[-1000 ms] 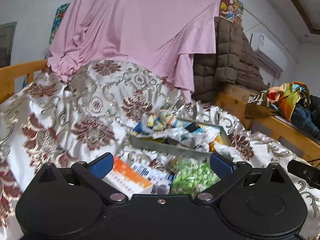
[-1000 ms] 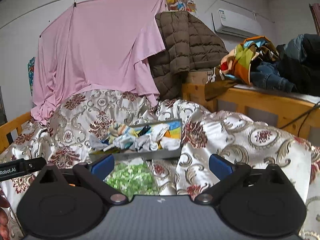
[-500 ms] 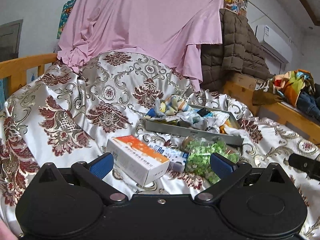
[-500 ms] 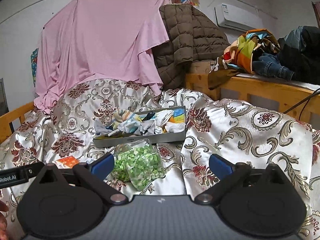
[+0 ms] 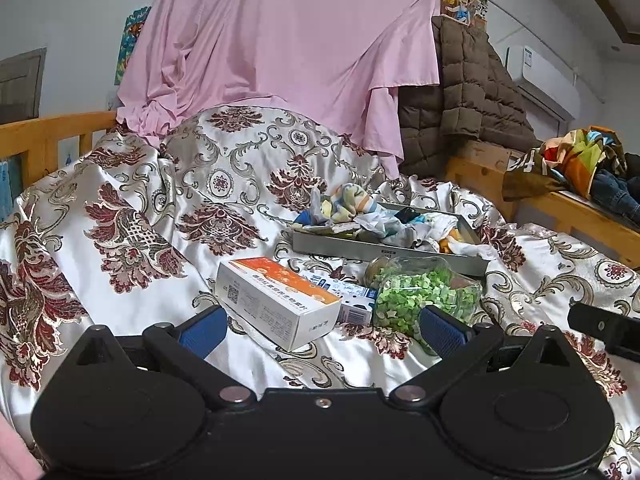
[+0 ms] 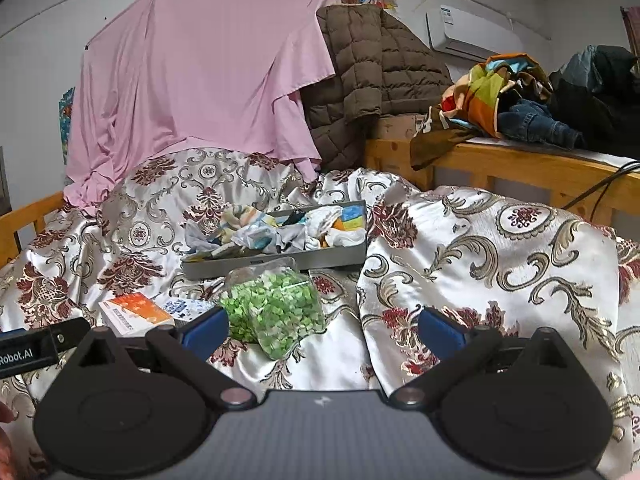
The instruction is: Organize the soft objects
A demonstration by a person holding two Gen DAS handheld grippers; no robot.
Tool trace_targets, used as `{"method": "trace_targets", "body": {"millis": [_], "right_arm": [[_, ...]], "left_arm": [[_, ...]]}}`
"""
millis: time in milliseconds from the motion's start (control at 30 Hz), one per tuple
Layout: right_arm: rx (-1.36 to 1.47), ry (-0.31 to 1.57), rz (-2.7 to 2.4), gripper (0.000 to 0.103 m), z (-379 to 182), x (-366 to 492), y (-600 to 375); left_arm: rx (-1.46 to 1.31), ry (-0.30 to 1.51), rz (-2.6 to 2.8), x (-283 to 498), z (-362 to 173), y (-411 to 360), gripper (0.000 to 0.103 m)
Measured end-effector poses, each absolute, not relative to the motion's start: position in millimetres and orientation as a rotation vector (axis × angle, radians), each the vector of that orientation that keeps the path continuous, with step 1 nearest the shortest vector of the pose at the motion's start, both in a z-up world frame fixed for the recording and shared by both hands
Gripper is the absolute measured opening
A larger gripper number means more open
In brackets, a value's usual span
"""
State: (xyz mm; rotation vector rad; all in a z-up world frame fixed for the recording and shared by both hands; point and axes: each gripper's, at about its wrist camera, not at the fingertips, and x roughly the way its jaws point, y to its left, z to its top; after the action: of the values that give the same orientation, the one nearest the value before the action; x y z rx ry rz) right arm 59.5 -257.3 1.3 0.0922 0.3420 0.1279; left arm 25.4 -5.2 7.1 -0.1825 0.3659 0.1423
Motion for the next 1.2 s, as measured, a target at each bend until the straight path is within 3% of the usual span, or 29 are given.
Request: {"method": "trace_targets", "body": {"millis": [1200], "right_arm": [[0.005, 0.484, 0.199, 0.103, -25.4, 74.8, -234.2]], "left_arm": [[-0.095, 0.459, 0.219, 36.1, -14.0, -13.9, 0.102]]}}
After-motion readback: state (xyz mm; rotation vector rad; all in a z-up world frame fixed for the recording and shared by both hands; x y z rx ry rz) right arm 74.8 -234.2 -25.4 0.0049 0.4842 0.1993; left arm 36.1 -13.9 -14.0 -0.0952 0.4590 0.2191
